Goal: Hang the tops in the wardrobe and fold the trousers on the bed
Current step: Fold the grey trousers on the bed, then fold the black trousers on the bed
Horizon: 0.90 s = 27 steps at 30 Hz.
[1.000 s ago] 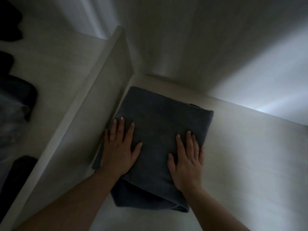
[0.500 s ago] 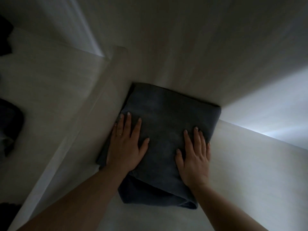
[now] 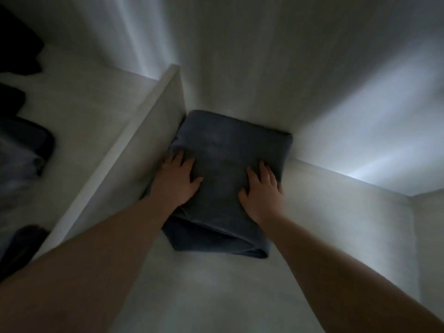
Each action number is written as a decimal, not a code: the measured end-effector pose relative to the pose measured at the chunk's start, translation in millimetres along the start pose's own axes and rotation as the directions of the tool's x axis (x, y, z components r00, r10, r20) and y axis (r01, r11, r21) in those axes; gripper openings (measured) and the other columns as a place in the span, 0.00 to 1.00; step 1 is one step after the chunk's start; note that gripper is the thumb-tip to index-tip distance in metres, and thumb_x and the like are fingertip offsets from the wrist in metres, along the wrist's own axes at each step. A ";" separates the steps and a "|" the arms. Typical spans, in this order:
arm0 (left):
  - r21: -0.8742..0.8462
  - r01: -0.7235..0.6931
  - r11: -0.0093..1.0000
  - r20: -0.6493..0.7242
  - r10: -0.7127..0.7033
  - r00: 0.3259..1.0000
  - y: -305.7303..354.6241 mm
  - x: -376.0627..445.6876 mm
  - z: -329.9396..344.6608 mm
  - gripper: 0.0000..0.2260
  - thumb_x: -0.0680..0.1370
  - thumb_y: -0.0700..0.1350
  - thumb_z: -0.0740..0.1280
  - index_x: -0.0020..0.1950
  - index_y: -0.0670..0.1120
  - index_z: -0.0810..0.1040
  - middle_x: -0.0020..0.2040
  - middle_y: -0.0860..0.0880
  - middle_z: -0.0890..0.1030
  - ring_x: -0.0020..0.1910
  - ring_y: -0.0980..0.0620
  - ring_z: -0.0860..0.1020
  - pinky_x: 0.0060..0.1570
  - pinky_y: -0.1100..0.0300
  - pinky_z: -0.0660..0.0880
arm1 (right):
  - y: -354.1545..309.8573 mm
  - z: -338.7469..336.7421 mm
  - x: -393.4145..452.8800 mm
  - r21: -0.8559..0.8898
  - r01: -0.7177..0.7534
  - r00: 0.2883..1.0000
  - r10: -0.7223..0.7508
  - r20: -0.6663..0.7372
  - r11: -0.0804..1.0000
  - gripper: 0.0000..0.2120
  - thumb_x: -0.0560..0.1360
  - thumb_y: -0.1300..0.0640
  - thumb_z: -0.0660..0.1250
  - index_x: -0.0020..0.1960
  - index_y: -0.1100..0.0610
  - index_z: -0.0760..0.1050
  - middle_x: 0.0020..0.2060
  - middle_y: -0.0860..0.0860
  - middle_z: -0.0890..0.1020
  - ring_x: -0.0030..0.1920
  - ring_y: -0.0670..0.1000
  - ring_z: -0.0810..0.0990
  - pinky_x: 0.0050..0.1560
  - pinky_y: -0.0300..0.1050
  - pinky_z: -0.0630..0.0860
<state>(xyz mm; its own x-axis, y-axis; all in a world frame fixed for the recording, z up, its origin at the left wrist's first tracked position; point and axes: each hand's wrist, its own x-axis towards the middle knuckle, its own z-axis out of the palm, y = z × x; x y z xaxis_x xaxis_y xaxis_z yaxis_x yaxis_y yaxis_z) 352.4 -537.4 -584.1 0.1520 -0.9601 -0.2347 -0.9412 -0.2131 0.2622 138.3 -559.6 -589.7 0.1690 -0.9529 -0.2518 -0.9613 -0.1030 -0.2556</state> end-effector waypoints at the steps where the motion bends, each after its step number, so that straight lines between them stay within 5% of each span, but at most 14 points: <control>1: -0.130 0.040 0.991 0.022 -0.038 0.999 6.3 -7.8 -8.5 0.24 0.79 0.55 0.62 0.72 0.44 0.68 0.72 0.40 0.69 0.71 0.42 0.66 0.69 0.53 0.63 | -2.5 -8.4 -2.5 0.118 -0.042 0.999 0.039 0.028 0.992 0.25 0.75 0.48 0.61 0.71 0.50 0.66 0.73 0.55 0.64 0.73 0.56 0.61 0.71 0.50 0.61; 3: -0.421 0.087 0.903 -0.020 -0.105 0.994 20.7 -41.3 -31.3 0.17 0.79 0.48 0.65 0.65 0.42 0.75 0.63 0.41 0.77 0.62 0.44 0.76 0.64 0.53 0.70 | -17.3 -31.8 -26.2 0.528 -0.123 0.992 0.088 0.090 0.840 0.13 0.76 0.56 0.64 0.60 0.53 0.76 0.59 0.55 0.79 0.61 0.58 0.76 0.63 0.50 0.71; 5: -0.589 0.049 0.807 -0.115 -0.144 0.983 33.5 -83.1 -48.6 0.12 0.78 0.43 0.67 0.60 0.41 0.78 0.57 0.43 0.81 0.56 0.46 0.80 0.60 0.54 0.73 | -37.1 -48.1 -62.4 0.770 -0.122 0.992 0.059 0.110 0.626 0.09 0.75 0.64 0.64 0.49 0.51 0.77 0.43 0.52 0.83 0.48 0.56 0.83 0.56 0.54 0.77; 10: -0.809 -0.014 0.588 -0.198 -0.249 0.948 66.3 -193.1 -109.4 0.07 0.78 0.38 0.66 0.54 0.46 0.79 0.49 0.52 0.81 0.44 0.61 0.79 0.46 0.76 0.71 | -65.0 -102.3 -162.8 0.930 -0.015 0.994 -0.095 0.053 0.367 0.15 0.74 0.69 0.65 0.45 0.47 0.76 0.35 0.45 0.83 0.35 0.43 0.83 0.43 0.37 0.78; 12: -0.832 -0.026 0.554 -0.228 -0.299 0.927 66.6 -238.5 -133.9 0.06 0.78 0.39 0.66 0.51 0.49 0.79 0.47 0.51 0.83 0.42 0.61 0.80 0.49 0.70 0.74 | -81.0 -124.8 -199.0 0.969 -0.011 0.986 -0.159 0.052 0.245 0.14 0.75 0.70 0.63 0.46 0.51 0.76 0.36 0.48 0.82 0.33 0.42 0.82 0.37 0.33 0.77; 15: -0.868 -0.071 0.491 -0.292 -0.390 0.873 63.4 -302.4 -162.6 0.08 0.77 0.40 0.68 0.47 0.55 0.79 0.45 0.54 0.84 0.46 0.54 0.82 0.52 0.59 0.76 | -100.7 -148.7 -246.8 0.980 0.089 0.939 -0.343 -0.022 0.180 0.16 0.76 0.72 0.60 0.48 0.52 0.76 0.38 0.51 0.82 0.36 0.42 0.81 0.40 0.33 0.77; 21: -0.949 -0.160 0.272 -0.307 -0.680 0.666 61.6 -431.9 -187.3 0.06 0.79 0.42 0.65 0.48 0.51 0.81 0.46 0.49 0.85 0.47 0.54 0.82 0.48 0.63 0.75 | -144.4 -185.6 -328.1 0.970 0.227 0.737 -0.667 -0.111 0.089 0.09 0.73 0.59 0.64 0.52 0.51 0.78 0.40 0.48 0.84 0.43 0.45 0.82 0.46 0.37 0.77; 27: -0.931 -0.252 0.263 -0.351 -0.836 0.422 57.2 -555.1 -191.3 0.06 0.79 0.42 0.65 0.50 0.50 0.82 0.46 0.51 0.85 0.45 0.56 0.82 0.48 0.62 0.78 | -181.5 -181.2 -406.4 0.969 0.230 0.538 -0.841 -0.052 0.087 0.12 0.77 0.65 0.63 0.49 0.50 0.78 0.41 0.47 0.84 0.46 0.44 0.82 0.51 0.36 0.77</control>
<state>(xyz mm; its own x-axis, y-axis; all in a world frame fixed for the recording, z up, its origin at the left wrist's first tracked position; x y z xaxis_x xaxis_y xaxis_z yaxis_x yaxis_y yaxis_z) 271.9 -51.3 -259.7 0.9569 -0.2903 0.0099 -0.0050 0.0176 0.9998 204.7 -205.4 -271.8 0.8881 -0.4414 0.1282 0.1661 0.0482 -0.9849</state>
